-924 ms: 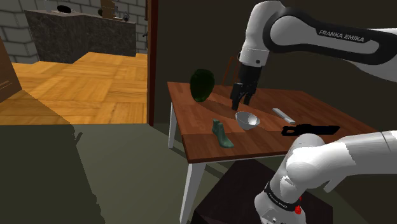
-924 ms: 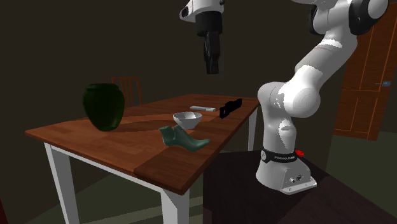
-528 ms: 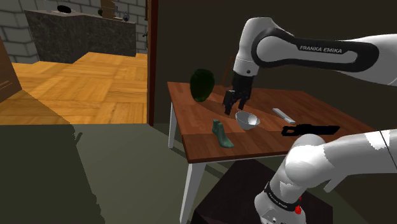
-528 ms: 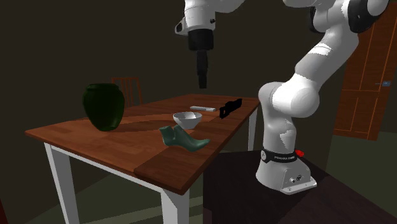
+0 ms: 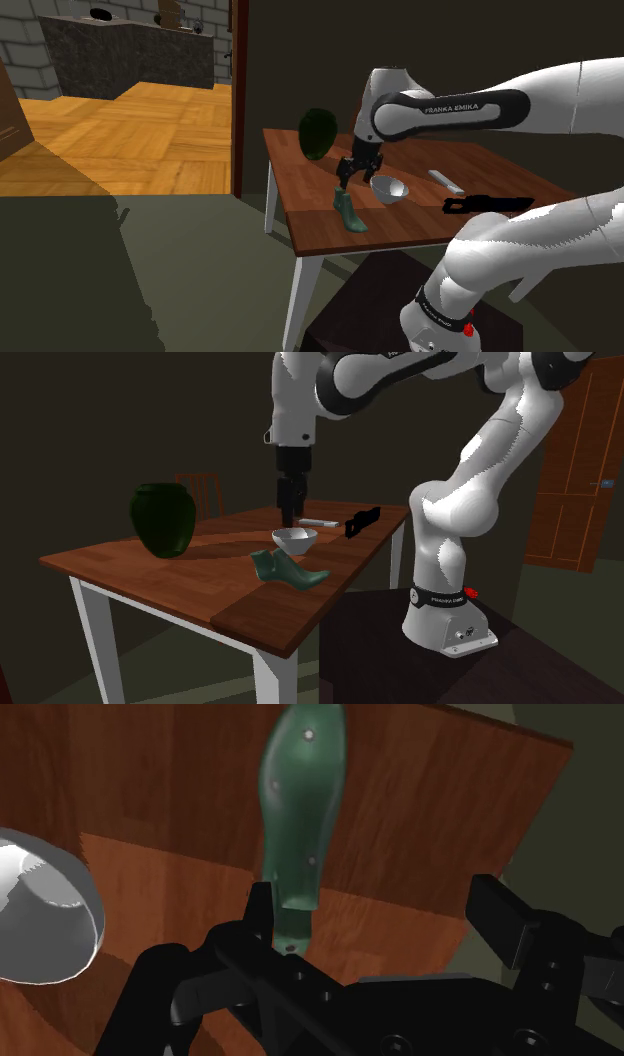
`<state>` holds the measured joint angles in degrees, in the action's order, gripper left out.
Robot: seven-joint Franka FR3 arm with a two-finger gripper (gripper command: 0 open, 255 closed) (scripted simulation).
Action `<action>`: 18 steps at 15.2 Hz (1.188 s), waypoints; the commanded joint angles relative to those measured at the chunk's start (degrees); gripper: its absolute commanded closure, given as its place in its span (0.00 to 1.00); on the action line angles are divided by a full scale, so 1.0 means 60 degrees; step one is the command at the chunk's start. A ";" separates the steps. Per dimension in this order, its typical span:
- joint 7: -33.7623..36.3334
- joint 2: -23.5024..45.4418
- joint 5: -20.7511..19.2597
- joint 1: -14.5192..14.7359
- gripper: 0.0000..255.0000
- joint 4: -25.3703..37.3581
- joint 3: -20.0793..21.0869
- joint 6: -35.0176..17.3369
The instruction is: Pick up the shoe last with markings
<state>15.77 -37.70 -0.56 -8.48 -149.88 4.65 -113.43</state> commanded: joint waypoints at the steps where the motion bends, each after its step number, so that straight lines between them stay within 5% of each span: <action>1: 0.0273 0.0419 -0.0189 -0.0279 0.00 -0.0275 -0.0007 -0.0905; 6: 0.1063 0.1749 -0.0763 -0.1037 0.00 -0.0563 -0.0004 -0.2947; 16: 0.1315 0.2542 -0.0967 -0.1175 0.00 -0.1080 0.0065 -0.4274; 17: 0.1315 0.2532 -0.0964 -0.1173 1.00 -0.1075 0.0066 -0.4259; 18: 0.1306 0.2535 -0.0968 -0.1178 1.00 -0.1077 0.0059 -0.4267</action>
<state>23.61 -22.54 -6.35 -15.54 -156.30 5.00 -138.93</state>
